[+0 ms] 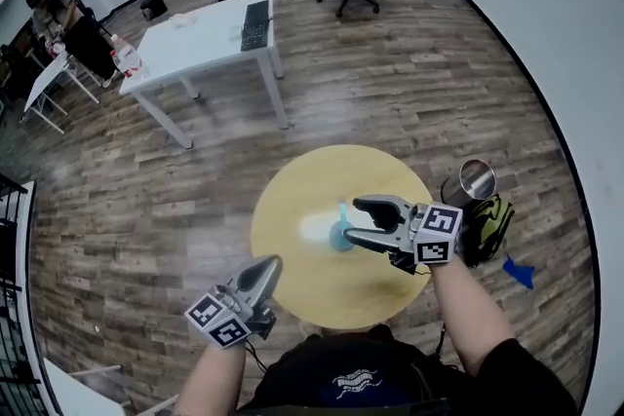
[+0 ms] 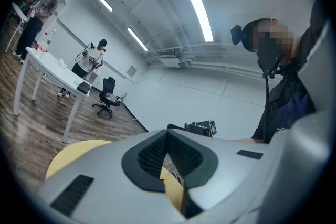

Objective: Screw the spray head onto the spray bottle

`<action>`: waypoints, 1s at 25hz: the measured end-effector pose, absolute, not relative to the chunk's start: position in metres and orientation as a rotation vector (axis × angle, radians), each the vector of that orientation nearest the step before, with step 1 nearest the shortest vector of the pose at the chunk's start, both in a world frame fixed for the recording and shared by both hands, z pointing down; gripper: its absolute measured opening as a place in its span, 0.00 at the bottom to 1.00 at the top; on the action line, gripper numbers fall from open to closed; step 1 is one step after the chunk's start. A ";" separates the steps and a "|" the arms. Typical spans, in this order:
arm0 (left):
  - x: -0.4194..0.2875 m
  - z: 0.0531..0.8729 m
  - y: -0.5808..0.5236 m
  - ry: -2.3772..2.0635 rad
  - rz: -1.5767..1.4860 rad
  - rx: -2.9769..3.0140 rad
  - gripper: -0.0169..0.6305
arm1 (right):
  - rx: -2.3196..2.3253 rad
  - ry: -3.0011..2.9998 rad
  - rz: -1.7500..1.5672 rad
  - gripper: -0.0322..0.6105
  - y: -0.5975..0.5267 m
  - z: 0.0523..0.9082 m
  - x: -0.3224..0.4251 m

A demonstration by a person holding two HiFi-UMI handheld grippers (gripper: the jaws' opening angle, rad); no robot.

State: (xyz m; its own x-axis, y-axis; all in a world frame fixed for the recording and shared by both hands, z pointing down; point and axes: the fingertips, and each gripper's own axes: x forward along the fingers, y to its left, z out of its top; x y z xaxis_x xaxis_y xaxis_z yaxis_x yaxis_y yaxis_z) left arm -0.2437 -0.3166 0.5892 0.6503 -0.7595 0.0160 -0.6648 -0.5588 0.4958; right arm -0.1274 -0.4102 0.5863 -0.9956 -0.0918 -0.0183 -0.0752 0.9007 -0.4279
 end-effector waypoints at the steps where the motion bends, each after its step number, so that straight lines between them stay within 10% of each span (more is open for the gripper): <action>1: -0.243 0.594 -0.322 -1.104 -0.271 2.411 0.04 | -0.150 3.077 -0.643 0.68 -0.412 0.600 -0.131; 3: -0.241 0.602 -0.335 -1.085 -0.258 2.425 0.04 | -0.184 3.185 -0.566 0.89 -0.415 0.630 -0.133; 8: -0.231 0.620 -0.366 -1.035 -0.192 2.456 0.04 | -0.186 3.473 -0.344 0.88 -0.415 0.708 -0.127; 12: -0.221 0.638 -0.388 -0.988 -0.136 2.473 0.04 | -0.312 3.600 -0.152 0.62 -0.432 0.761 -0.123; 19: -0.205 0.669 -0.418 -0.945 -0.098 2.468 0.04 | -0.232 3.706 -0.258 0.91 -0.433 0.849 -0.135; 25: -0.213 0.690 -0.436 -0.955 -0.114 2.439 0.04 | -0.216 3.701 -0.364 0.91 -0.445 0.898 -0.163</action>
State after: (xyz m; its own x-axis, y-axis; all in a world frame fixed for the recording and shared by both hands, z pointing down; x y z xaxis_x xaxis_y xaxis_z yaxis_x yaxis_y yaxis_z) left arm -0.2133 -0.4360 0.6897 0.7486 -0.6545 0.1056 -0.6113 -0.6198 0.4920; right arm -0.1631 -0.4452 0.8982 -0.8282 -0.0520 0.5580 -0.1596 0.9763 -0.1460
